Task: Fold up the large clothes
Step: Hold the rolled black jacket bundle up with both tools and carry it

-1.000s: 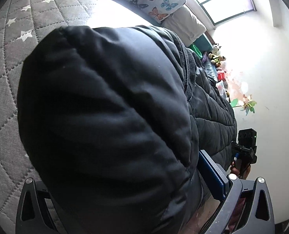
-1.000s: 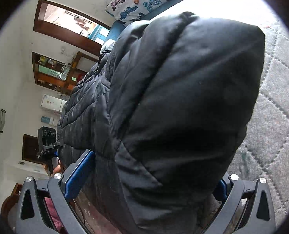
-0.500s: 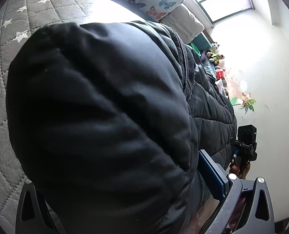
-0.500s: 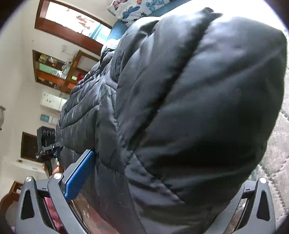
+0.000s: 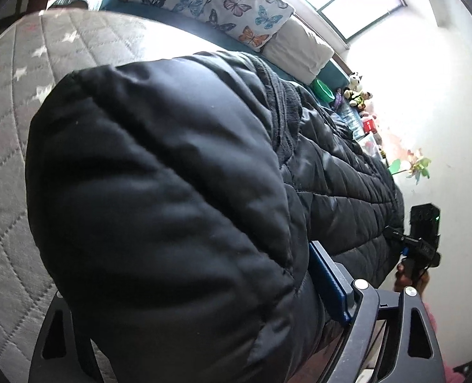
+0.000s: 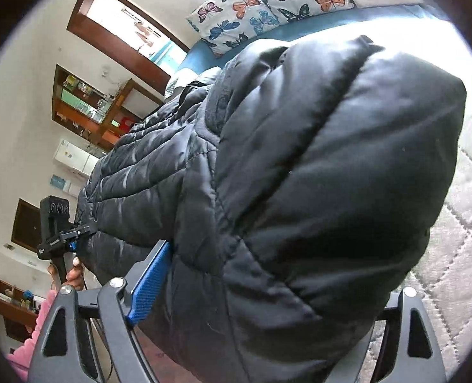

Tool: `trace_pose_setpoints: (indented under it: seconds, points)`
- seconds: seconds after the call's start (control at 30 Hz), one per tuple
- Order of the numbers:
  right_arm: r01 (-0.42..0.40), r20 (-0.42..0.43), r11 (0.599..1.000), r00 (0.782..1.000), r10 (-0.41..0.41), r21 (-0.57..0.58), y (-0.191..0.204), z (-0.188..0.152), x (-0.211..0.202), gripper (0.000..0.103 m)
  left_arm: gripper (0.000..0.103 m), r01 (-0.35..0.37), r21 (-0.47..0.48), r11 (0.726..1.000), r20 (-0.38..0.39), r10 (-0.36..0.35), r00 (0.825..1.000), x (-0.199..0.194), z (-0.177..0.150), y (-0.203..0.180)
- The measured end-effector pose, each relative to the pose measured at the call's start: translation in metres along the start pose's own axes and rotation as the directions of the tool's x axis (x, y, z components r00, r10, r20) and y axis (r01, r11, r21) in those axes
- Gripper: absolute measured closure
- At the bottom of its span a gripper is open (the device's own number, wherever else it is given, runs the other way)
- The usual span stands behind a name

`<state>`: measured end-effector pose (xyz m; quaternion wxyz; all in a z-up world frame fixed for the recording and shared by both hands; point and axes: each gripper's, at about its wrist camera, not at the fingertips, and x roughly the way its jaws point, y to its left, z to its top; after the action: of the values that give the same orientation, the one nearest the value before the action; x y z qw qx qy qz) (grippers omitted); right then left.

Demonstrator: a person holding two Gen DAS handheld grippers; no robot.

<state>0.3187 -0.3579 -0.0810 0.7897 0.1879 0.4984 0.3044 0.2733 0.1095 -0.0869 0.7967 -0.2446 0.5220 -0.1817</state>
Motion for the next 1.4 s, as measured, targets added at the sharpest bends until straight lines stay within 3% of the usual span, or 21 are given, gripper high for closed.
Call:
trace_pose_setpoints:
  seconds: [0.1,0.17,0.3,0.5,0.57,0.67,0.77,0.87,1.1,1.4]
  points:
    - [-0.016,-0.012,1.000,1.000,0.016,0.006,-0.007,0.001,0.002,0.009,0.004,0.020,-0.023,1.000,-0.023,-0.021,1.000,-0.001,-0.001,0.013]
    - [-0.022,-0.031,1.000,0.999,0.023,0.017,-0.009,0.002,0.006,0.001,0.002,0.029,-0.031,0.999,-0.036,-0.030,0.999,-0.006,0.001,0.025]
    - [-0.075,-0.057,0.996,0.995,0.078,0.052,-0.020,0.006,0.009,0.000,0.000,0.067,-0.089,0.994,-0.071,-0.073,0.995,0.000,0.003,0.036]
    - [-0.058,-0.045,0.998,0.997,0.060,0.032,-0.015,0.008,0.007,0.000,0.001,0.040,-0.017,0.999,-0.032,-0.041,0.999,-0.001,0.004,0.022]
    - [-0.047,-0.011,0.999,0.999,0.047,0.026,-0.013,0.005,0.000,0.005,0.009,0.012,0.021,1.000,-0.005,-0.011,1.000,-0.007,0.001,0.012]
    - [0.000,0.048,1.000,0.999,0.001,-0.024,0.005,-0.001,-0.017,0.025,0.024,-0.071,0.095,0.993,0.041,0.068,0.997,-0.015,-0.003,-0.008]
    - [0.056,0.087,0.996,0.995,-0.051,-0.063,0.025,-0.006,-0.030,0.037,0.034,-0.170,0.160,0.972,0.092,0.157,0.983,-0.024,-0.006,-0.034]
    - [0.118,0.130,0.986,0.986,-0.102,-0.118,0.043,-0.012,-0.044,0.042,0.039,-0.209,0.198,0.958,0.123,0.187,0.975,-0.031,-0.008,-0.052]
    - [0.196,0.178,0.966,0.970,-0.165,-0.170,0.054,-0.024,-0.086,0.045,0.041,-0.206,0.268,0.941,0.131,0.177,0.976,-0.033,-0.005,-0.102]
    - [0.269,0.250,0.957,0.939,-0.235,-0.112,0.021,-0.037,-0.157,0.046,0.043,-0.157,0.399,0.903,0.108,0.123,0.986,0.029,0.000,-0.245]
